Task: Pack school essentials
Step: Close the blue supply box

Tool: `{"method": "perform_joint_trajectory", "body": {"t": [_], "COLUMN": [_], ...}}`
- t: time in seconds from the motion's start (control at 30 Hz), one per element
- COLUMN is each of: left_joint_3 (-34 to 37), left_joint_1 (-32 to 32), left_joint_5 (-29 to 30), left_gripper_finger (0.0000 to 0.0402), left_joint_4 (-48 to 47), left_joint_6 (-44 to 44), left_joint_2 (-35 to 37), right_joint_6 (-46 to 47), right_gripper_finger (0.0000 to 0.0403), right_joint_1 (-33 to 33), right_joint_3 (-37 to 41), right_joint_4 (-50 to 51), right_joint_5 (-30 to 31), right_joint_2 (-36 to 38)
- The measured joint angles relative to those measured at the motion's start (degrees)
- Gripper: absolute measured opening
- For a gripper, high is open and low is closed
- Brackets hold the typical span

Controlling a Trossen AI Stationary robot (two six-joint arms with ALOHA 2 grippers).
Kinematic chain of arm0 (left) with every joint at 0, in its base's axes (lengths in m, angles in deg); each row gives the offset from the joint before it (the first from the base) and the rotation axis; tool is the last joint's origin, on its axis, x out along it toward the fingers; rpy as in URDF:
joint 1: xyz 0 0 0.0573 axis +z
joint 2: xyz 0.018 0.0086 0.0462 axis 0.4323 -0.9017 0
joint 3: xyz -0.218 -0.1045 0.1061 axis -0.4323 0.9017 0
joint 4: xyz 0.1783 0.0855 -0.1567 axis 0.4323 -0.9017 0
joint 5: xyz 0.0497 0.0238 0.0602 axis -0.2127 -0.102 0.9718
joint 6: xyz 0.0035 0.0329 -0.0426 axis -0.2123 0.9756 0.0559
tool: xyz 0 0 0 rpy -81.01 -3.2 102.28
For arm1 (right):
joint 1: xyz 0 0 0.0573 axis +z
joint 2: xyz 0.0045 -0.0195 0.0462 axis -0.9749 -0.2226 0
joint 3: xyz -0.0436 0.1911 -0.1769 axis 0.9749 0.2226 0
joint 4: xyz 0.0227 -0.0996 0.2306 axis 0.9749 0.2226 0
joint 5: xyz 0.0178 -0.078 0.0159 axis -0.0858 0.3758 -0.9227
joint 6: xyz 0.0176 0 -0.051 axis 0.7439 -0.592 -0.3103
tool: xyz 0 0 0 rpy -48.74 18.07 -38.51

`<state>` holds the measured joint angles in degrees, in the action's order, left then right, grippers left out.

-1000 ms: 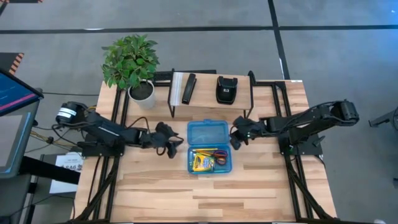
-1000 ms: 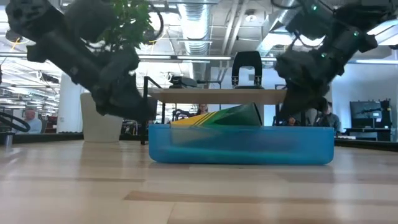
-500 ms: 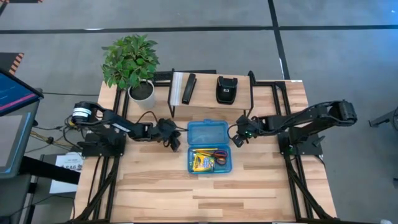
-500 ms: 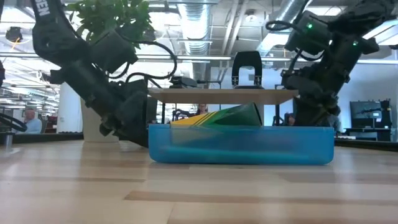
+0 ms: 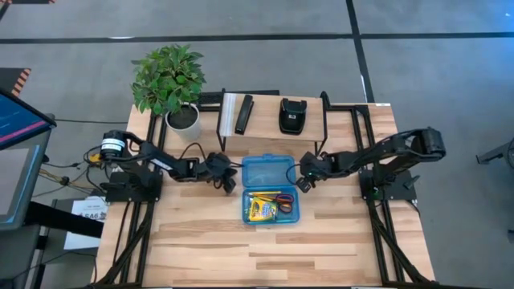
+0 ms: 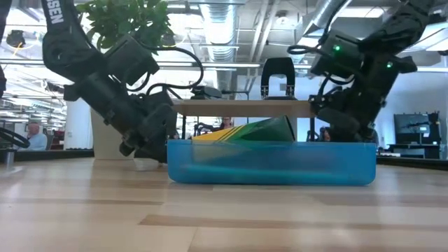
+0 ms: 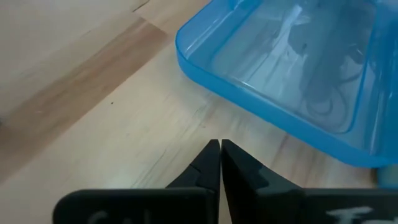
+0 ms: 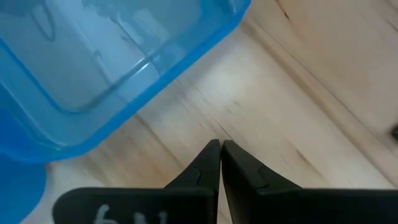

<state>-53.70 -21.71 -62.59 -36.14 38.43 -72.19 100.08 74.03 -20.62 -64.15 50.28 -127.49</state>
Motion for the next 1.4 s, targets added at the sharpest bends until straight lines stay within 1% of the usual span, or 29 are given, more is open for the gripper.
{"method": "perform_joint_trajectory", "body": {"t": [0.17,0.3,0.4,0.63,0.77,0.9,1.13,1.4], "left_joint_3": [-1.49,-2.10,-2.10,-2.08,-2.04,-2.01,-1.88,-1.86], "left_joint_1": [1.57,2.30,2.49,2.49,2.53,2.53,2.40,2.36], "left_joint_5": [-1.93,-2.44,-2.96,-2.96,-2.96,-4.32,-6.73,-6.88], "left_gripper_finger": [0.0002,0.0002,0.0002,0.0002,0.0002,0.0002,0.0002,0.0002], "left_joint_4": [-2.32,-3.55,-3.52,-3.12,-2.23,-0.48,0.82,0.62], "left_joint_6": [0.79,0.79,0.79,0.79,1.22,1.38,3.11,3.39], "left_joint_2": [0.00,0.00,0.02,0.02,-0.02,-0.02,-0.02,-0.02], "right_joint_6": [-1.14,-1.45,-1.62,-3.38,-4.82,-5.58,-6.75,-7.48], "right_gripper_finger": [0.0042,0.0042,0.0043,0.0043,0.0043,0.0043,0.0043,0.0043], "right_joint_1": [-0.09,-0.48,-1.19,-2.00,-2.03,-2.08,-1.34,-0.02], "right_joint_3": [0.35,0.19,-0.08,-0.18,-1.44,-2.83,-4.21,-4.84], "right_joint_4": [-1.09,-1.26,-1.64,-5.36,-5.45,-6.97,-6.01,-5.45], "right_joint_5": [-0.92,-1.55,-1.95,-2.31,-2.64,-3.74,-3.86,-4.79], "right_joint_2": [2.34,2.34,0.69,-1.15,-1.01,-1.05,-1.05,-1.00]}}
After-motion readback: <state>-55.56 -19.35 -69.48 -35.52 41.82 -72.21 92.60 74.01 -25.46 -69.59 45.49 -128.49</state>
